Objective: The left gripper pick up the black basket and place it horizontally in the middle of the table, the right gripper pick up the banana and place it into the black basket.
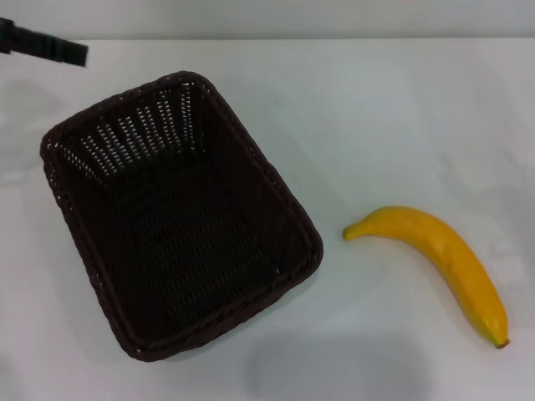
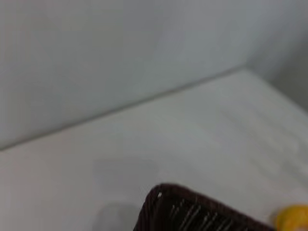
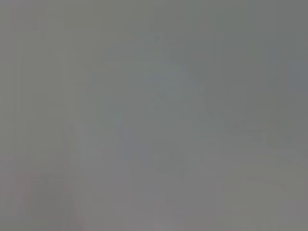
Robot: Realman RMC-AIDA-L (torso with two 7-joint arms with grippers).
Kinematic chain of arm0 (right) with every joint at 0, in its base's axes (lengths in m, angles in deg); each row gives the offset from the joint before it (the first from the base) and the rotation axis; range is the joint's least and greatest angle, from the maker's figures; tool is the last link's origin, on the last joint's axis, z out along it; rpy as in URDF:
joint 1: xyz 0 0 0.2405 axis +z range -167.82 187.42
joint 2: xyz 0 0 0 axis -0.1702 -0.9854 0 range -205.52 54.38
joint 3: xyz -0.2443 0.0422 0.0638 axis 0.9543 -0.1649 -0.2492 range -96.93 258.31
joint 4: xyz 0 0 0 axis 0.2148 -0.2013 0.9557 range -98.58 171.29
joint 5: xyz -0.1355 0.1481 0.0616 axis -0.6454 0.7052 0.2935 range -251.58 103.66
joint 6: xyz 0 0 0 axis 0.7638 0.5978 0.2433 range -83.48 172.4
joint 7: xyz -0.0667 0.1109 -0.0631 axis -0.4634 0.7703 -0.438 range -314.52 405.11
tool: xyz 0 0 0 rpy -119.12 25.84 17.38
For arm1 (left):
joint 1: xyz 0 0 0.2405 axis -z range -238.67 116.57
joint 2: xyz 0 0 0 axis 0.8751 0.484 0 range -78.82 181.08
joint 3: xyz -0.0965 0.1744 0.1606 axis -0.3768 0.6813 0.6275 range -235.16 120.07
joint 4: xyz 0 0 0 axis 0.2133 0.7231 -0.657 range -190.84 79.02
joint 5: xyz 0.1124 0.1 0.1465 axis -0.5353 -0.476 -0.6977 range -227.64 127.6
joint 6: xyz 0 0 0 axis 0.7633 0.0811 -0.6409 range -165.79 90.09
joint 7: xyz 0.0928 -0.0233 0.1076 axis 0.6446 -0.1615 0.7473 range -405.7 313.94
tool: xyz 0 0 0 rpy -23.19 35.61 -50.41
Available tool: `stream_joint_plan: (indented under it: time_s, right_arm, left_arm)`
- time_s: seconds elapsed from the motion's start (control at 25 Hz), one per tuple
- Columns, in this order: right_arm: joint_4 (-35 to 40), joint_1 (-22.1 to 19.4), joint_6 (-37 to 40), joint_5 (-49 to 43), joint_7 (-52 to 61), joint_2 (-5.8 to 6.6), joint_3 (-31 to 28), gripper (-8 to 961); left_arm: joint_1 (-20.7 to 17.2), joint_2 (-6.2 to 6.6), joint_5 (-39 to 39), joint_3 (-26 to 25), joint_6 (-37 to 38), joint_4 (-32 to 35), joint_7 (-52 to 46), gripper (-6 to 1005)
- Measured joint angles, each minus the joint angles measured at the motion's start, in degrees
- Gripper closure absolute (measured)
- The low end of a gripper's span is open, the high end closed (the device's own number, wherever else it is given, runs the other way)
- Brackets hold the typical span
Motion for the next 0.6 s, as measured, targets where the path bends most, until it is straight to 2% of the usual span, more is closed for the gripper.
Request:
stream_joint_plan:
  time_s: [0.44, 0.6]
  right_arm:
    - [0.04, -0.19, -0.13, -0.1, 0.46, 0.09, 0.0, 98]
    - [0.14, -0.16, -0.09, -0.09, 0.69, 0.12, -0.1, 98]
  left_arm:
    - [4.78, -1.87, -12.98, 3.8, 2.39, 0.0, 0.77, 141]
    - [5.15, -4.1, -17.65, 4.88, 6.97, 0.25, 2.46, 141]
